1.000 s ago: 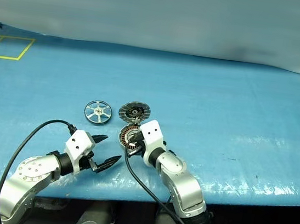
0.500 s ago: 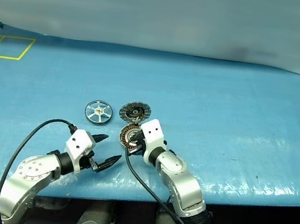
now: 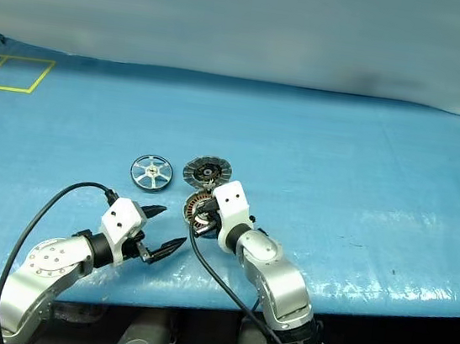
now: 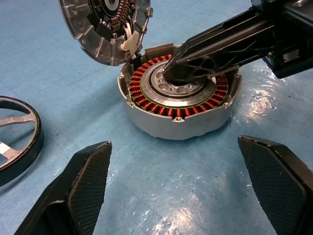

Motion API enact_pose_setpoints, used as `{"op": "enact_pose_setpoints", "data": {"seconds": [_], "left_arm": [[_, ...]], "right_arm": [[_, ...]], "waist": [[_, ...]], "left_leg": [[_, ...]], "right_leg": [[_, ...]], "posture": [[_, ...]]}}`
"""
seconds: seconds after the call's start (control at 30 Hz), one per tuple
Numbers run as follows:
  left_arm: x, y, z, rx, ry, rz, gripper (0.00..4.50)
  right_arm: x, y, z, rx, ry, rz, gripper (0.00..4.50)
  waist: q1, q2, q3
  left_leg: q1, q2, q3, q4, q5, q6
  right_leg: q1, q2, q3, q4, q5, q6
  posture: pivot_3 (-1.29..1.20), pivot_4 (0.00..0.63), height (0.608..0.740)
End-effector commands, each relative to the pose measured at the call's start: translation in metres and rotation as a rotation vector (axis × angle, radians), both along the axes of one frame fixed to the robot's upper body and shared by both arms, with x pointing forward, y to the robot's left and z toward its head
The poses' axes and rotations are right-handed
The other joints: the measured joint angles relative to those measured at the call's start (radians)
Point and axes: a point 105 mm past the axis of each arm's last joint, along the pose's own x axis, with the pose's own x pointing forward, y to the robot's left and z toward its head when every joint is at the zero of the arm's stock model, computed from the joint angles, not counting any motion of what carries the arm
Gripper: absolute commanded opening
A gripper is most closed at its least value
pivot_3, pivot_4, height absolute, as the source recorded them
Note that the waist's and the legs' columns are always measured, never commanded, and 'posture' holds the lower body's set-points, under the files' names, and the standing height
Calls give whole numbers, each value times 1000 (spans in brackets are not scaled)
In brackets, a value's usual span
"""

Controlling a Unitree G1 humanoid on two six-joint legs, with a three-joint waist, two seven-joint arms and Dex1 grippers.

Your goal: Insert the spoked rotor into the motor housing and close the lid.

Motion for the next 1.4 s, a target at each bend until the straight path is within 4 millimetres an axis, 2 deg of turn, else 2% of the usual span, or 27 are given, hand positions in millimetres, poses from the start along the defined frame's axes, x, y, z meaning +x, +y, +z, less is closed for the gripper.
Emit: {"op": "enact_pose_setpoints", "data": {"seconds": [0.03,0.2,0.43,0.6,0.93,1.4], "left_arm": [[0,-2,5,-18,-14,-6,4500],[-1,-2,5,-18,-15,-3,4500],[0,-2,5,-18,-18,-3,4500],[1,-3,4,-19,-18,-10,4500],[0,-5,4,-20,-18,-16,4500],[0,-4,5,-20,-19,-16,4500]], "right_arm": [[-4,-11,-24,-27,122,-63,15],[-4,-11,-23,34,181,-102,15],[-14,9,17,149,30,93,15],[-12,8,28,129,-61,111,15],[-7,7,24,72,-105,93,15],[3,-8,5,3,-72,3,15]], "waist": [[0,0,-1],[0,0,-2],[0,0,-2],[-1,0,-2],[-1,0,-2],[0,0,-2]], "left_leg": [[0,0,0,0,0,0],[0,0,0,0,0,0],[-4,0,0,-1,0,0],[-6,0,2,-3,0,0],[-6,0,3,-3,0,0],[-6,0,3,-3,0,0]], "right_leg": [[0,0,0,0,0,0],[0,0,0,0,0,0],[-4,0,0,-1,0,0],[-5,1,1,0,0,0],[-6,1,1,0,0,0],[-5,1,2,0,0,0]], "posture": [[0,150,740],[0,150,740],[0,150,740],[0,150,740],[0,150,740],[0,150,740]]}}
